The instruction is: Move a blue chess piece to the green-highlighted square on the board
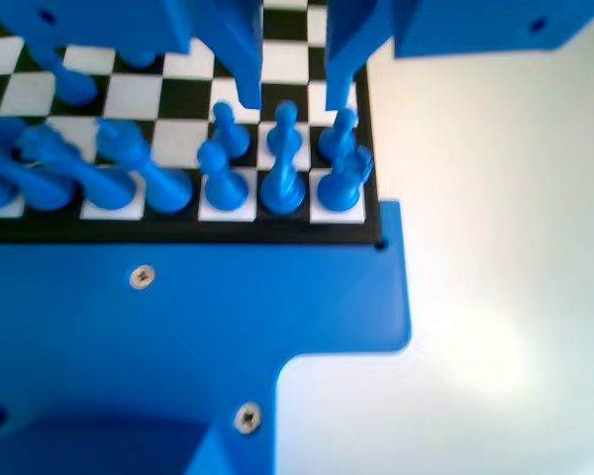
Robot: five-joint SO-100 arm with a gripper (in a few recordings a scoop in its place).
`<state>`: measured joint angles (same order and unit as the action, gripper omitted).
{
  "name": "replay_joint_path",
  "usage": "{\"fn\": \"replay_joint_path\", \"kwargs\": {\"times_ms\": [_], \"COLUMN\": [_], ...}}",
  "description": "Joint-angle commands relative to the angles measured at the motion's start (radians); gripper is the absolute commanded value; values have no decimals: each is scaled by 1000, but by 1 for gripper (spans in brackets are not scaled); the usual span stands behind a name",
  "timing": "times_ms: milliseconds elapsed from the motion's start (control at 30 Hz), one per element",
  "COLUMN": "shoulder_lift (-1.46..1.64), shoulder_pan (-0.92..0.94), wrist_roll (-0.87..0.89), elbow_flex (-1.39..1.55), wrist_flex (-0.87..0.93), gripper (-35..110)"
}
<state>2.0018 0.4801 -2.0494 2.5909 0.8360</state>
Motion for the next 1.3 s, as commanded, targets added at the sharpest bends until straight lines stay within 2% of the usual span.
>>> {"fn": "replay_joint_path", "kwargs": {"times_ms": [0, 567, 1000, 1267], "shoulder_lift": [6, 2, -32, -34], "shoulder_pan": [23, 20, 29, -14], "wrist_roll": [-25, 2, -14, 46], "elbow_flex": [12, 75, 83, 75], "wrist_flex": [-8, -124, -130, -126], "gripper": [11, 11, 11, 11]}}
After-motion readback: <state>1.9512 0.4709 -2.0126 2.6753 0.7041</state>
